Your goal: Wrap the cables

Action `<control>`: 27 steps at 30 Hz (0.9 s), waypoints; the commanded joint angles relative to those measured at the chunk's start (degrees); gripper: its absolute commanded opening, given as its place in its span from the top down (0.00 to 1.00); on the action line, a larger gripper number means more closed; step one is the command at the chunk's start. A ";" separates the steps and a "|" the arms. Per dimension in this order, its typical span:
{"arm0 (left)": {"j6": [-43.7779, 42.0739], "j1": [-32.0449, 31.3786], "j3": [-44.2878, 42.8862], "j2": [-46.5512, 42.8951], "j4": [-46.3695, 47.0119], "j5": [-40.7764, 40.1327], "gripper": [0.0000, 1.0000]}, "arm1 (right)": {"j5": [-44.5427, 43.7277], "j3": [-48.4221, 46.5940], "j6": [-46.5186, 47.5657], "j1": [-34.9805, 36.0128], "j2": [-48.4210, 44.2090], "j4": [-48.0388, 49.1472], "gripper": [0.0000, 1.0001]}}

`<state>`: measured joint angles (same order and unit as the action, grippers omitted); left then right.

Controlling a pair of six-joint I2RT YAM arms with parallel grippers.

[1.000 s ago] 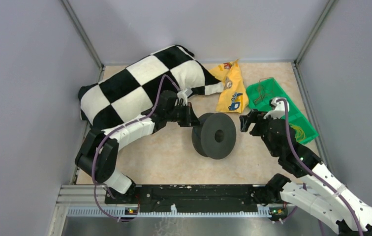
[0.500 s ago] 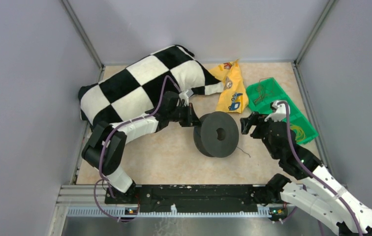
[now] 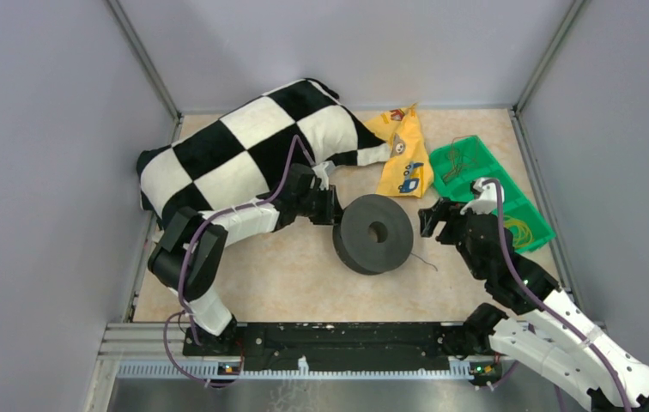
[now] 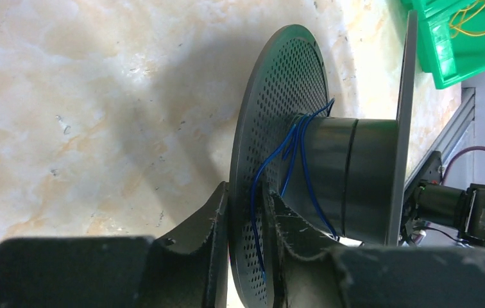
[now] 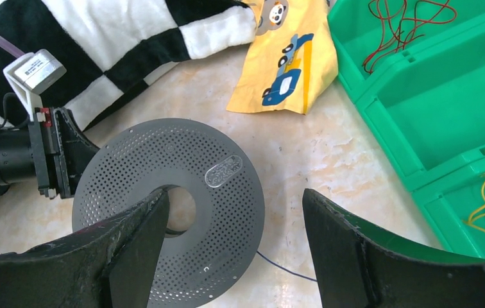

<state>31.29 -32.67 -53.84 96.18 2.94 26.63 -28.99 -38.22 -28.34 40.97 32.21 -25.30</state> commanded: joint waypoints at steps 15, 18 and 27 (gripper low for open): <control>-4.03 0.03 2.52 2.31 3.77 -5.53 0.53 | -0.18 0.51 -0.69 -0.31 -0.49 0.40 0.24; -4.37 0.01 2.59 1.72 3.20 -6.18 0.49 | -0.10 0.36 -0.61 -0.35 -0.33 0.43 0.24; -5.91 0.01 1.08 -2.47 -2.46 -10.33 0.47 | -0.14 0.42 -0.70 -0.33 0.15 0.60 0.23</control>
<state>27.33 -32.67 -51.55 98.21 2.42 19.31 -29.02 -38.22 -28.71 40.97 32.25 -25.36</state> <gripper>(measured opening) 0.522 0.764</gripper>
